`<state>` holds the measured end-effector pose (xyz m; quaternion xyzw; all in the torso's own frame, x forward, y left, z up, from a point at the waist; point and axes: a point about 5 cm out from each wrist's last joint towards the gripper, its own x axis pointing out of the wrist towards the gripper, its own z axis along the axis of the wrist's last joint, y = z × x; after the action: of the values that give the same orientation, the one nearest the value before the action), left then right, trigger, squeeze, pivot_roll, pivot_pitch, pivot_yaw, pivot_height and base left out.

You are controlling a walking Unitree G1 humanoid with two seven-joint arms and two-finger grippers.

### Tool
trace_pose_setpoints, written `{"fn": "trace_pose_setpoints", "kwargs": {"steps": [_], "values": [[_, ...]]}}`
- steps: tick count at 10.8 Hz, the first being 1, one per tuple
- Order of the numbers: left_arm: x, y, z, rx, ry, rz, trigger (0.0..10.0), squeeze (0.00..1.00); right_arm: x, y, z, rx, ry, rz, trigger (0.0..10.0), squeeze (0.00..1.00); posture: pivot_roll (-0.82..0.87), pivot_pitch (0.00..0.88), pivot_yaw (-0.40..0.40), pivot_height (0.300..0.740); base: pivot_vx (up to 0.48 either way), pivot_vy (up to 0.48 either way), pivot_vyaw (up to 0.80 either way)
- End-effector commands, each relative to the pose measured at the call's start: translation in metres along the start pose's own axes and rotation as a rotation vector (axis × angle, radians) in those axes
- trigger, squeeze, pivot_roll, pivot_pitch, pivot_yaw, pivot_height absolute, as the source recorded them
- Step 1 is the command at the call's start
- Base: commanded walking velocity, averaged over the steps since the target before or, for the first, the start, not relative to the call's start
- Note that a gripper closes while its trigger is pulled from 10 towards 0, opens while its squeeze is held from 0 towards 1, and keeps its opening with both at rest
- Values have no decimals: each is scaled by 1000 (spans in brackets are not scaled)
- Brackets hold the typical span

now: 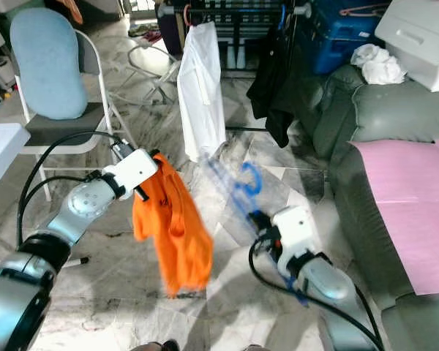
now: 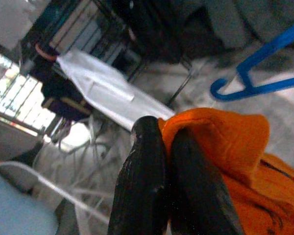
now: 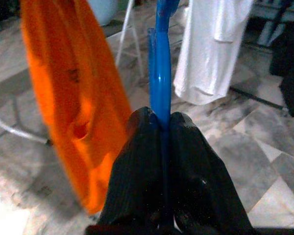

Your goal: Hang hanger

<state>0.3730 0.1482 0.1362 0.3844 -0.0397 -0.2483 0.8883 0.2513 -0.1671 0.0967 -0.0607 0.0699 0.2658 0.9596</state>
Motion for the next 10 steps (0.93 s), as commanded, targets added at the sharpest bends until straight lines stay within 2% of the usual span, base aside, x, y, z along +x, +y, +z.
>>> {"fn": "trace_pose_setpoints", "kwargs": {"steps": [1, 2, 4, 7, 10], "values": [[1, 3, -2, 30, 31, 8, 10000, 0, -2, 5, 7, -17, -14, 53, 10000, 0, -188, 128, 75, 740, 0, 0, 0], [1, 6, -8, 37, 87, 30, 10000, 0, -5, 4, 7, -56, 6, 83, 10000, 0, -188, 127, 73, 740, 0, 0, 0], [-1, 16, -17, 30, 166, 89, 10000, 0, -14, 0, 12, -62, 31, 145, 10000, 0, -189, 126, 67, 740, 0, 0, 0], [-1, 13, -20, 19, 192, 87, 10000, 0, -24, 11, 6, -71, 96, 271, 10000, 0, -189, 126, 65, 740, 0, 0, 0], [1, 5, -17, -1, 166, 45, 10000, 0, -19, 21, 1, -56, 108, 306, 10000, 0, -190, 129, 73, 740, 0, 0, 0]]}}
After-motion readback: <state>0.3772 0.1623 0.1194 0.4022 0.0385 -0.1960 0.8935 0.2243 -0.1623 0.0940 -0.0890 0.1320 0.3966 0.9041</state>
